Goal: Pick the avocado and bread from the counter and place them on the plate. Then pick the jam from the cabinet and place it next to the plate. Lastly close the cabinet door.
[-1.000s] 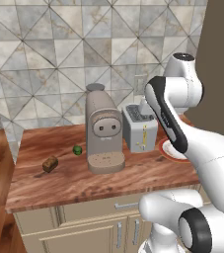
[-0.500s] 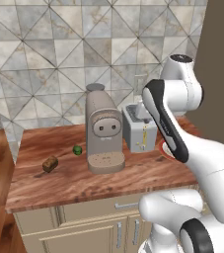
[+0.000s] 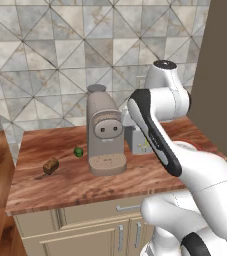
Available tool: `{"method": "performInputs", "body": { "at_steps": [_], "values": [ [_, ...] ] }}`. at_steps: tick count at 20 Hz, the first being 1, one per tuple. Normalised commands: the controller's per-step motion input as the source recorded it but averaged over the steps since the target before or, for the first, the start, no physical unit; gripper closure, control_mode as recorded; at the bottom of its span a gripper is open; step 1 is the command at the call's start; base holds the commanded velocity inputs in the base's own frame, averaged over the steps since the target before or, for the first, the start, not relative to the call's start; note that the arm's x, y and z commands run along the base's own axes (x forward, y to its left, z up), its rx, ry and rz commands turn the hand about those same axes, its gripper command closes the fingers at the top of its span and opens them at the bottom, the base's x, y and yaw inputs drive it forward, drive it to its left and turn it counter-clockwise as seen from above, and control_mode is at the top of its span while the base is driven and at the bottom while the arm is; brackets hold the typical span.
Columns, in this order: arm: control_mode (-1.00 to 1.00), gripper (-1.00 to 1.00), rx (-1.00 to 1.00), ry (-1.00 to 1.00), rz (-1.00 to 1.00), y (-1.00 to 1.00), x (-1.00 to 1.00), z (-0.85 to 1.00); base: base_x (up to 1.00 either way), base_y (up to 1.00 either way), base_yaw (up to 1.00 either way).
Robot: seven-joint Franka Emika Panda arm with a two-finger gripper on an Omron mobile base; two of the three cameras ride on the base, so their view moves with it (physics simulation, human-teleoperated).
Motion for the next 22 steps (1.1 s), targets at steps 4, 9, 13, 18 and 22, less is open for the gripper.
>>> {"method": "performInputs", "body": {
  "at_steps": [4,9,13,18,22],
  "values": [
    [-1.00,-1.00,0.00,0.00,0.00,0.41,-0.01,-0.12,0.00,0.00,0.00],
    [-1.00,-1.00,0.00,0.01,0.00,0.36,0.00,-0.19,0.00,0.00,0.00],
    [-1.00,-1.00,0.00,0.02,0.00,0.38,0.00,-0.21,0.00,0.00,0.00],
    [-1.00,-1.00,0.00,0.01,0.00,0.39,0.00,-0.17,0.00,0.00,0.00],
    [-1.00,-1.00,-0.01,0.02,0.00,0.51,0.00,-0.14,0.00,0.00,0.00]
  ]
}}
